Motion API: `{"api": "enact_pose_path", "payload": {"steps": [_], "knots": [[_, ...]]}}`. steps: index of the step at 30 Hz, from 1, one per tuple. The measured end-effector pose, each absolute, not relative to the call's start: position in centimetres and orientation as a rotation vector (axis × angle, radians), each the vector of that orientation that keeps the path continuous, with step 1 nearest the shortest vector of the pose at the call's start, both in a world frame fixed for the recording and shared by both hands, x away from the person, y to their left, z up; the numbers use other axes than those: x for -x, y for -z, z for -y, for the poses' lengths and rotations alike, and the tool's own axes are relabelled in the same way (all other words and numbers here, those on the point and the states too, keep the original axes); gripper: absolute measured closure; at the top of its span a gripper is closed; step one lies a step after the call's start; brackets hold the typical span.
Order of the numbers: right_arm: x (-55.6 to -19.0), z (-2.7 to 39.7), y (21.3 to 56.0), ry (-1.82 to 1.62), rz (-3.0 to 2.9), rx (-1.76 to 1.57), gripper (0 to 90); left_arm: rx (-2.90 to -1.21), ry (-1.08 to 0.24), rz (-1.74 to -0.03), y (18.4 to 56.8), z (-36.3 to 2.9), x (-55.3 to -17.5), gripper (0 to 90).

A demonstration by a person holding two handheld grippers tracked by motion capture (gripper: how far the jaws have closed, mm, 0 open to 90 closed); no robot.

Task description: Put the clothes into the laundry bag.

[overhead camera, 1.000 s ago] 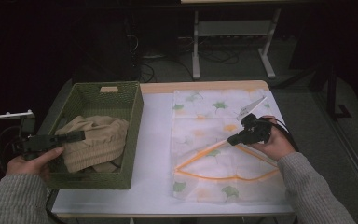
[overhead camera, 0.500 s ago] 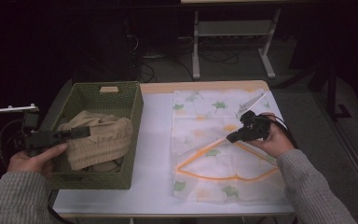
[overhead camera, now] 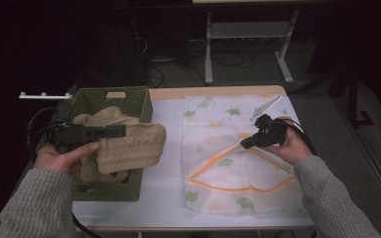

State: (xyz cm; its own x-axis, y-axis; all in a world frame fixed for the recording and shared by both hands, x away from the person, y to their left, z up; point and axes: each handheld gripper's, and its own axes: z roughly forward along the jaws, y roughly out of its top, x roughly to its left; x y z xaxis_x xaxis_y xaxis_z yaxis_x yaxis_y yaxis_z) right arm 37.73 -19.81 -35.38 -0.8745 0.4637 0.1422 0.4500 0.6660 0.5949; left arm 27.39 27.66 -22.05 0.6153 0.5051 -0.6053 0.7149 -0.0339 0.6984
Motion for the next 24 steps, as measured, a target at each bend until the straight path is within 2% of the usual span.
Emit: {"api": "enact_pose_path", "payload": {"steps": [14, 24], "knots": [[-38.1, 19.9, 34.9, -1.023, -2.842, -0.795, 87.8, -1.736, 0.311, -0.872, 19.8, -21.1, -28.6, 82.1], [-38.2, 20.2, 35.0, -1.042, -2.835, -0.814, 87.8, -1.790, 0.387, -0.744, 18.9, -14.9, -29.0, 82.1]]}}
